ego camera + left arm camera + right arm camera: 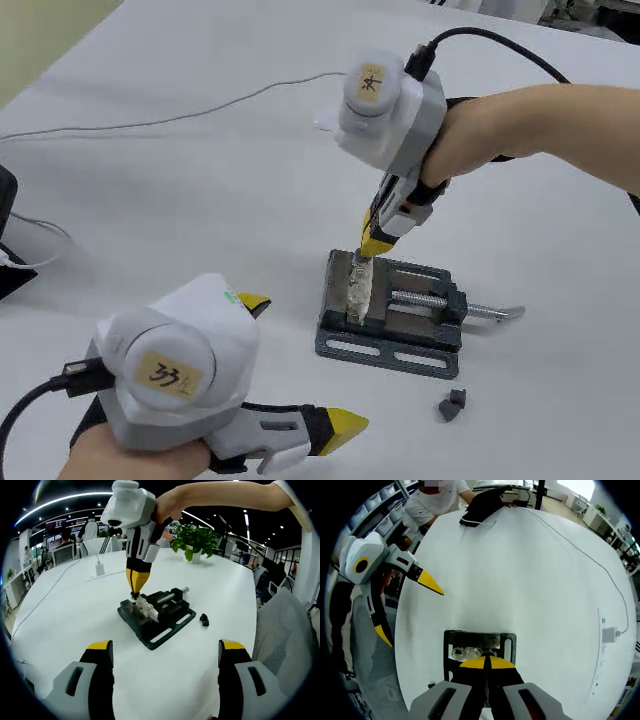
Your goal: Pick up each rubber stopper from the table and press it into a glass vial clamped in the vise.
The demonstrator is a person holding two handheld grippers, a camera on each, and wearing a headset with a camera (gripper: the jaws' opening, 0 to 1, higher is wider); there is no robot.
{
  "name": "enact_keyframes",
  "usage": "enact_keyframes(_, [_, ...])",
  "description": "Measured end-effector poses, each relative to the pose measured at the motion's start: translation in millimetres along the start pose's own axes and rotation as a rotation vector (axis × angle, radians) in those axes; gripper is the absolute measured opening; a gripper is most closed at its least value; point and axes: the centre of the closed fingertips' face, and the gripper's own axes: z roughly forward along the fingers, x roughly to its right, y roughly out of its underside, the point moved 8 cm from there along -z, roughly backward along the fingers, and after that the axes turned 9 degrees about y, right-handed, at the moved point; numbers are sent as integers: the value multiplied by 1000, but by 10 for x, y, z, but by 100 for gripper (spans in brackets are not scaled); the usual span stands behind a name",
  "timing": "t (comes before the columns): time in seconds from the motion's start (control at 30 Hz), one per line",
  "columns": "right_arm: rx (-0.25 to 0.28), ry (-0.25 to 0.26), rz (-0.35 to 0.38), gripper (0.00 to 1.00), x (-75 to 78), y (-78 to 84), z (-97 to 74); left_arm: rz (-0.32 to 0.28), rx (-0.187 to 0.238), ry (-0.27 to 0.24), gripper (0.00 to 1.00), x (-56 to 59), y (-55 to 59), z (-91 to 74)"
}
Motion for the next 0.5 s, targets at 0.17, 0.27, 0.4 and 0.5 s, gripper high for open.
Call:
enact_keyframes(0.17, [37, 26, -13, 0, 14, -28, 8, 7, 2, -3, 85, -2, 3, -8])
enact_keyframes(0.27, [57, 45, -69, 0, 18, -22, 12, 10, 2, -3, 85, -1, 3, -11])
enact_keyframes(0.4, [68, 59, -44, 0, -6, 21, 0, 13, 0, -3, 85, 5, 2, -8])
enact_keyframes(0.5, [83, 68, -43, 0, -6, 46, -12, 17, -1, -3, 85, 11, -8, -9])
